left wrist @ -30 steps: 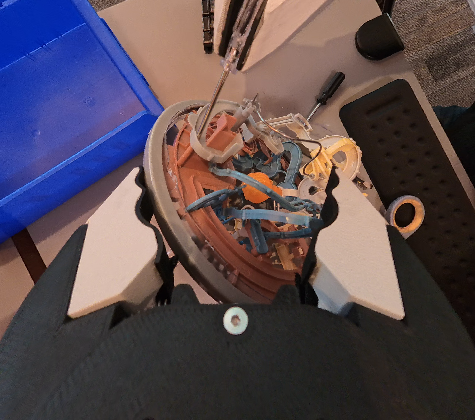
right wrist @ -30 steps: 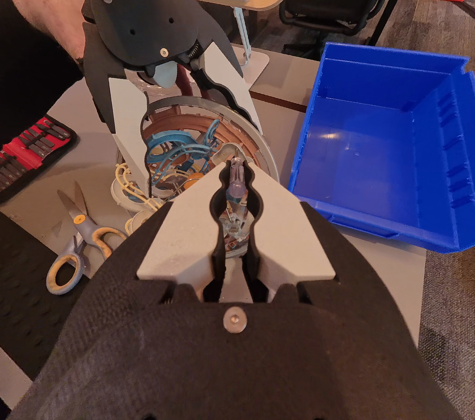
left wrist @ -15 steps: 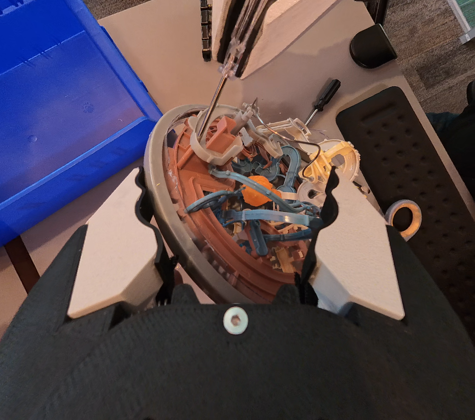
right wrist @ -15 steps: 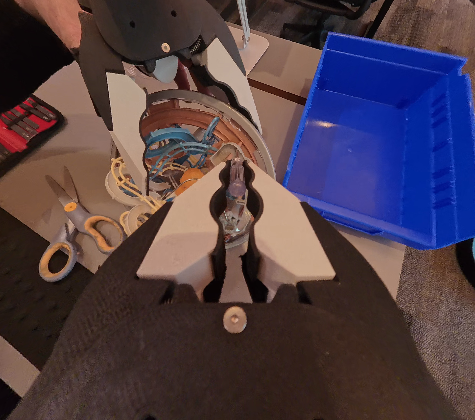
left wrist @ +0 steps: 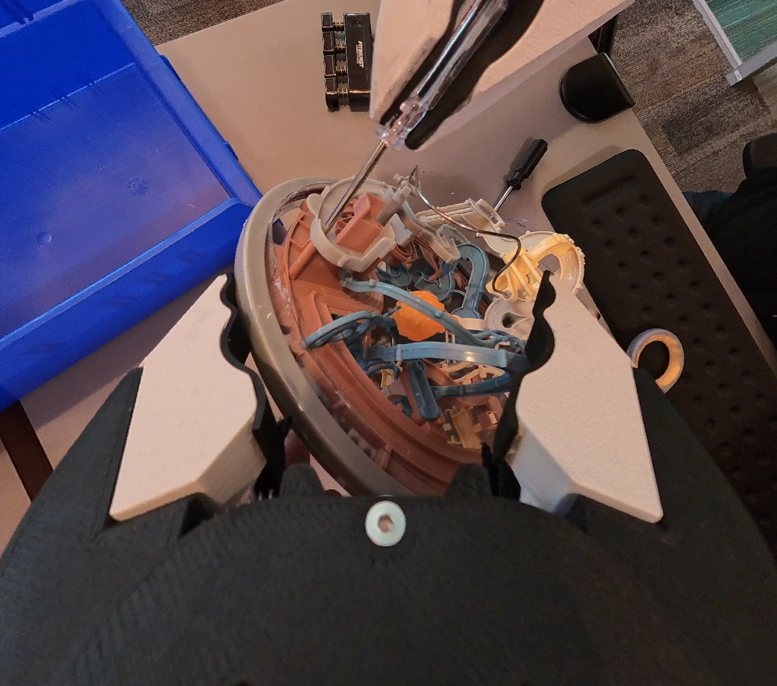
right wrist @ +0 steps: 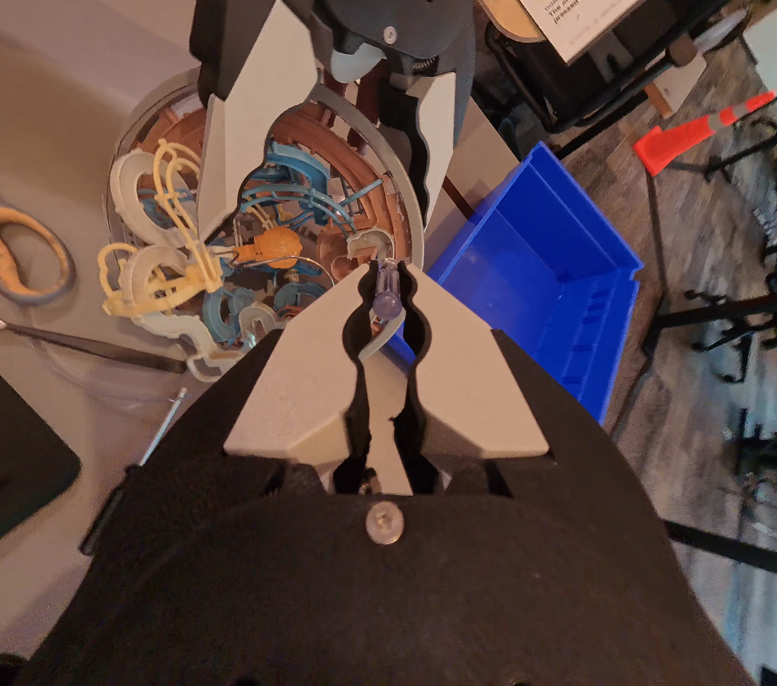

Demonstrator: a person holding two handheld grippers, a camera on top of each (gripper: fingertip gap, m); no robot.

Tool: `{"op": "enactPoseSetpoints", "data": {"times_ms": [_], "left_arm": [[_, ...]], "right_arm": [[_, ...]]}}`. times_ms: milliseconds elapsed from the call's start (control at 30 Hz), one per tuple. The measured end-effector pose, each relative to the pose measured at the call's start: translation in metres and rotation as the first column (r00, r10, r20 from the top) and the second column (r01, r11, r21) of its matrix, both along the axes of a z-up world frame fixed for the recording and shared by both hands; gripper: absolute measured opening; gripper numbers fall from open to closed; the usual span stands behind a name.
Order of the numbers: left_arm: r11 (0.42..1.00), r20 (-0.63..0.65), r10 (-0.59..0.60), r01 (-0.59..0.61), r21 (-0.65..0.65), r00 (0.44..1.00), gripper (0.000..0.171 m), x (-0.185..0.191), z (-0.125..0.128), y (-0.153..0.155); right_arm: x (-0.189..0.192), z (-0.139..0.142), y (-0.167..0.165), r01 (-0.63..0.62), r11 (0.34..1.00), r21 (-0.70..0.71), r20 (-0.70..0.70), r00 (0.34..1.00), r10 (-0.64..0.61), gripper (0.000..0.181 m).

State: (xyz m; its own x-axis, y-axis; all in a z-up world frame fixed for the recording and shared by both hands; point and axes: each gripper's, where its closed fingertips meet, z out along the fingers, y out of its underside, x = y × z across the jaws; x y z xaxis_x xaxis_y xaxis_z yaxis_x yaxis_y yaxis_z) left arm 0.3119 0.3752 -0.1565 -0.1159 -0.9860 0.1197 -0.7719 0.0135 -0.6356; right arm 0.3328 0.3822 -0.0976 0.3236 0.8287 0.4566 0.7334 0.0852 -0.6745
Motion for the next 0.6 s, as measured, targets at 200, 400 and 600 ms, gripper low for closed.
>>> {"op": "enactPoseSetpoints", "data": {"times_ms": [200, 400, 600], "left_arm": [[1.0, -0.004, -0.004, 0.004, -0.002, 1.0, 0.133, 0.001, 0.0, 0.0], [0.999, 0.001, -0.037, 0.037, 0.006, 0.999, 0.132, 0.005, 0.001, -0.004], [1.0, -0.005, -0.021, 0.021, 0.001, 1.0, 0.132, 0.007, 0.0, -0.004]], "right_arm": [[0.0, -0.003, -0.005, -0.305, 0.92, 0.247, 0.421, 0.889, 0.181, 0.008], [0.001, 0.001, -0.012, -0.42, 0.871, 0.253, 0.649, 0.741, 0.169, 0.008], [0.01, 0.013, -0.012, -0.035, 0.998, 0.056, 0.199, 0.98, 0.023, 0.007]]}}
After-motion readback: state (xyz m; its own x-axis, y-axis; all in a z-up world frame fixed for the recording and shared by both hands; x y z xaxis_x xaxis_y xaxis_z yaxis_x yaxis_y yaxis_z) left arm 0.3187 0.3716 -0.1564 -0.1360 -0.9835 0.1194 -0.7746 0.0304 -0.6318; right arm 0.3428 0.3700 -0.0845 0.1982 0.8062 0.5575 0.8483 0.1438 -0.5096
